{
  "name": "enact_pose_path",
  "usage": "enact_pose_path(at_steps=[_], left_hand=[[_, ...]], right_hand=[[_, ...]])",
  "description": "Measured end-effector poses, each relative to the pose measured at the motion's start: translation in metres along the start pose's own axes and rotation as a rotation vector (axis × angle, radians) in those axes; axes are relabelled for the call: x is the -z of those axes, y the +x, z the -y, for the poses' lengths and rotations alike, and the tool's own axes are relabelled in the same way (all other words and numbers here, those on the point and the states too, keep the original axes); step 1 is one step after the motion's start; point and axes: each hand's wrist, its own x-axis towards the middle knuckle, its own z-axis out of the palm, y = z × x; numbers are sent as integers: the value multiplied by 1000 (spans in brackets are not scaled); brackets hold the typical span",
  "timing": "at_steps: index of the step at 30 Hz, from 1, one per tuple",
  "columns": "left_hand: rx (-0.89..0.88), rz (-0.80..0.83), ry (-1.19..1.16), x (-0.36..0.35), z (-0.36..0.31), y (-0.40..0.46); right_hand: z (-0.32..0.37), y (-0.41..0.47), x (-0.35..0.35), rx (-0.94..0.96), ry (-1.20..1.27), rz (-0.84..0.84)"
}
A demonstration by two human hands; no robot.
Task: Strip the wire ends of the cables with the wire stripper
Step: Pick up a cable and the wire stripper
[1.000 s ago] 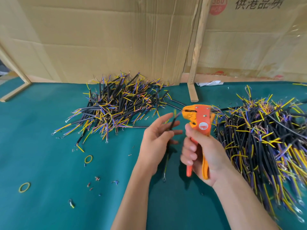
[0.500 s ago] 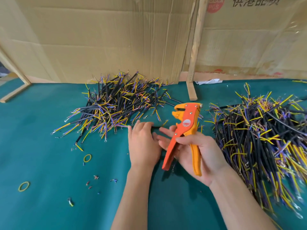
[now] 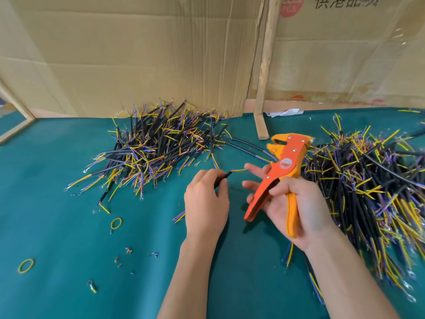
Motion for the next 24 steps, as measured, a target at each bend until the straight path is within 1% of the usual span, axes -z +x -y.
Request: enact_pose_path(at_steps=[9, 13, 16, 18, 20, 22, 24], left_hand=[[-27, 70, -152, 1, -4, 0], [69, 142, -290, 0, -3, 1], [196, 148, -472, 0, -3, 2], [254, 144, -545, -1, -2, 2], [266, 120, -558, -3, 0, 1], [272, 87, -507, -5, 2, 2], [318, 82, -530, -5, 3, 3]], right_hand=[[-8, 3, -3, -11, -62, 22], [-8, 3, -1, -16, -81, 46], [-8, 2, 0, -23, -81, 91], [-9, 2, -1, -32, -92, 113], [-10, 2, -1, -41, -115, 121], [-11, 2, -2, -50, -137, 129], [-12, 2, -2, -61, -147, 139]])
